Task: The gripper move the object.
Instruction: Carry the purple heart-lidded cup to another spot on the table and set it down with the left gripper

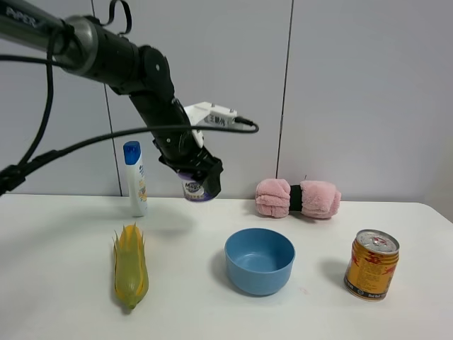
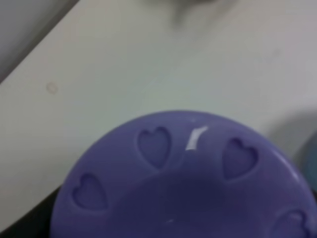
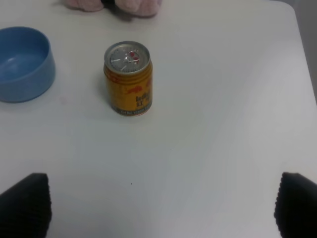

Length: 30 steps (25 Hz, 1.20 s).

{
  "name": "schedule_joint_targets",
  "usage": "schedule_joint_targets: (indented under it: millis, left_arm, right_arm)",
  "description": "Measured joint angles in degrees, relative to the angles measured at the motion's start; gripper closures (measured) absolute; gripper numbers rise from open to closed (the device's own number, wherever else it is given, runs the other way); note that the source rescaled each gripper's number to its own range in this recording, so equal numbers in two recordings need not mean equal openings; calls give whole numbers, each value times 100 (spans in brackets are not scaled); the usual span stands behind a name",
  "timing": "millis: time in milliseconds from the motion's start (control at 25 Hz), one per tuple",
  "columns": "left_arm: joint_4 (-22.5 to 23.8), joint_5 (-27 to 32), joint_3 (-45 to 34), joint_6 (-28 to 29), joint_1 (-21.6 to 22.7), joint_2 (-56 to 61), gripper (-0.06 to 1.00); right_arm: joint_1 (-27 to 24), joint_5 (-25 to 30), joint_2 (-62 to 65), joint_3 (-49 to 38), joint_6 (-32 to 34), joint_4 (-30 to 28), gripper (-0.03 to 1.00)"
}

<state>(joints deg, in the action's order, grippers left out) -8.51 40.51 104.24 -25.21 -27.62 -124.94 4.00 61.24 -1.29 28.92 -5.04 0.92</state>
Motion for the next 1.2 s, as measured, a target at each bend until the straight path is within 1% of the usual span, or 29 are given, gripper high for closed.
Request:
schedule_joint_targets:
  millis: [200,320,600,720,840,960,1080,1200]
  left_arm:
    - [-304,339,0,4,-424,569,94]
    - [-425,353,0,4,-726,768,94]
    - [-454,332,0,210,-1283,807,94]
    - [-467,240,0,317,-1381,807,94]
    - [-460,149,0,478,-1381,781,94]
    - [-394,99,109,523,-1375,655,94]
    - [-326,99,550,523,-1375,347,94]
    - [-321,247,1270,523,-1375,-78,94]
  right_arm:
    - [0,0,0,0,0,0,-3]
    - [0,0,0,0,0,0,-3]
    - [0,0,0,0,0,0,-3]
    - [0,0,0,0,0,0,-3]
    - [0,0,0,0,0,0,-3]
    - [0,0,0,0,0,0,-3]
    - [0,0,0,0,0,0,-3]
    - [0,0,0,0,0,0,-3]
